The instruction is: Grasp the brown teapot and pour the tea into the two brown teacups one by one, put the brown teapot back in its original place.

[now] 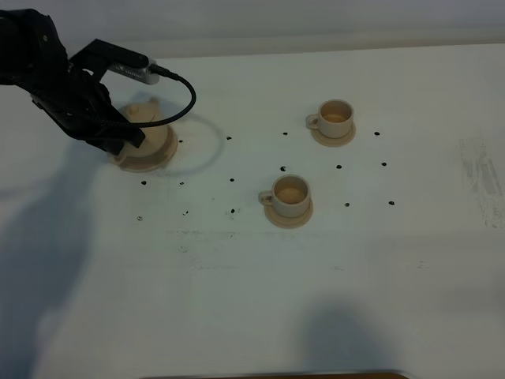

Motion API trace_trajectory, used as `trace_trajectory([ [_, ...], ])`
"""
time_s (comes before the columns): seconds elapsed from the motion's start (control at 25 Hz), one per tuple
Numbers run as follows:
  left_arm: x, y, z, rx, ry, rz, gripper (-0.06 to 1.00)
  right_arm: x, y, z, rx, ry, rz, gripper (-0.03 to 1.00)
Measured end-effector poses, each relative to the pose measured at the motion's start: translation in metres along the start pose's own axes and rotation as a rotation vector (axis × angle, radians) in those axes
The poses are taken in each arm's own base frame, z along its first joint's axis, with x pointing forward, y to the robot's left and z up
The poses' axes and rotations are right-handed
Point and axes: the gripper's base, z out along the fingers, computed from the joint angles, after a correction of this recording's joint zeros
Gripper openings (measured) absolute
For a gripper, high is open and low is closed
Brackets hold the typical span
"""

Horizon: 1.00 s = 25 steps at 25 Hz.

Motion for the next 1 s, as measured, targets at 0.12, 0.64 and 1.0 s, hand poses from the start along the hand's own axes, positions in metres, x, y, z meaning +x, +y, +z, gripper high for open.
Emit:
trace_trajectory([
  [0.12,-0.001,-0.001,-0.009,-0.005,-0.016,0.038,0.08,0.000,0.000,0.000,0.000,0.000,0.000,0.35],
  [0.64,-0.044,-0.030,-0.042,-0.013,-0.109,0.272,0.08,0.000,0.000,0.000,0.000,0.000,-0.001,0.35],
  [1.0,-0.091,-0.069,-0.021,0.023,-0.107,0.443,0.08,0.000,0.000,0.000,0.000,0.000,0.000,0.35],
])
